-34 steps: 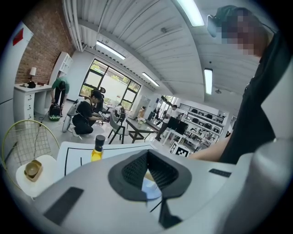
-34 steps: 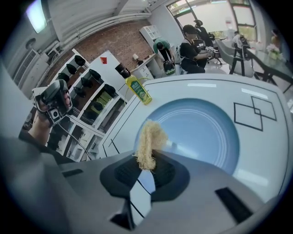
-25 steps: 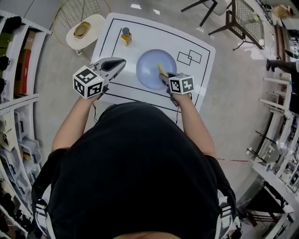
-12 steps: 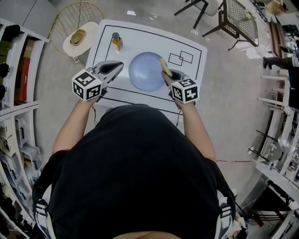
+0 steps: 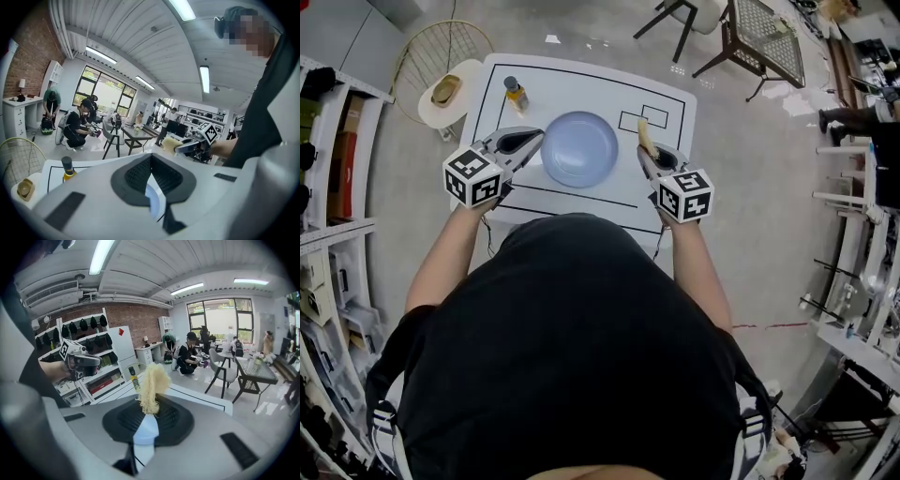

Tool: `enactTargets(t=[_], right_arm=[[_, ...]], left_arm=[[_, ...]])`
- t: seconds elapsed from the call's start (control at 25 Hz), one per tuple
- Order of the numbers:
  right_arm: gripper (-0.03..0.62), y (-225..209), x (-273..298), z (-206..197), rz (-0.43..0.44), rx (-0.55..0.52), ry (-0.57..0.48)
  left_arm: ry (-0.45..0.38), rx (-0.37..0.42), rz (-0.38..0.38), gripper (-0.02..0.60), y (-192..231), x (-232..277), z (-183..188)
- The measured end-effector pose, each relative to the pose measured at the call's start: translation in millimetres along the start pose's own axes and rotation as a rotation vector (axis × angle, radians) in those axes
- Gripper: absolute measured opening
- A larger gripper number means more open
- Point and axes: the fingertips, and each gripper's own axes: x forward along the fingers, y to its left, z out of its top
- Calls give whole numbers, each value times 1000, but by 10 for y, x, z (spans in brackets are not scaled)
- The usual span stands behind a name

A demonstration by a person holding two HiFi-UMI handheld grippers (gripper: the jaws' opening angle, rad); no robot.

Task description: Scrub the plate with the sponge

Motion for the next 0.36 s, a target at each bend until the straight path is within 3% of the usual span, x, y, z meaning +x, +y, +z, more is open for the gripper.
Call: enactTargets(t=[0.36], right_arm=[[43,-152,-380,-59,-9,8,-51]], left_arm=[[-3,25,4,9,-328,156,83]])
